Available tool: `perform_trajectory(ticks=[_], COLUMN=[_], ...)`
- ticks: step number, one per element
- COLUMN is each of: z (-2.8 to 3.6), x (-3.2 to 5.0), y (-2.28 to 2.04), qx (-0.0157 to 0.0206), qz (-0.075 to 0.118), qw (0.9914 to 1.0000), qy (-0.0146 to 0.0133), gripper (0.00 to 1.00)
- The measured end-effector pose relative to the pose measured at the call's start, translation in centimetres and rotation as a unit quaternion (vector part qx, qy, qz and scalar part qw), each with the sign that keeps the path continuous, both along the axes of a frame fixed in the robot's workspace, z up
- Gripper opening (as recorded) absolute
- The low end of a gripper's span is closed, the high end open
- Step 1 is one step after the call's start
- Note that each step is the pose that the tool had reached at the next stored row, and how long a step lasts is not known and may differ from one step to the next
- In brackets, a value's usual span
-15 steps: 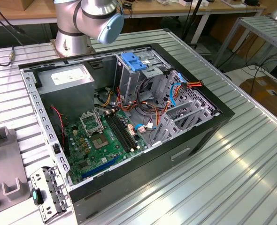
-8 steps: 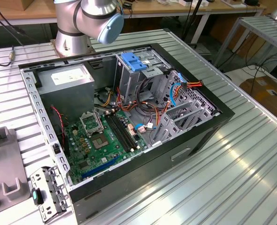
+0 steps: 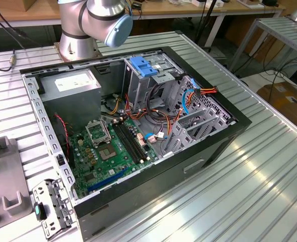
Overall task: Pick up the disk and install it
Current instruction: 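Pick up the disk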
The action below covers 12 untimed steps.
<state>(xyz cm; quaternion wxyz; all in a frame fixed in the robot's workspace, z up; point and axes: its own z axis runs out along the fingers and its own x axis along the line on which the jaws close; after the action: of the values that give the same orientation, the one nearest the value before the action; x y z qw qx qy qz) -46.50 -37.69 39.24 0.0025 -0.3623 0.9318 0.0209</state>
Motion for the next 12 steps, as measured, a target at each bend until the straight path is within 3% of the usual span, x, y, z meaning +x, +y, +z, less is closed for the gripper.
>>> perform_trajectory(ticks=[4,12], z=[0.00,0.00], x=[0.00,0.00], y=[0.02,0.03], qx=[-0.0004,-0.0004], qz=[0.028,0.082], qw=[0.99960,0.99664], qy=[0.0000,-0.0007], gripper=[0.11,0.11])
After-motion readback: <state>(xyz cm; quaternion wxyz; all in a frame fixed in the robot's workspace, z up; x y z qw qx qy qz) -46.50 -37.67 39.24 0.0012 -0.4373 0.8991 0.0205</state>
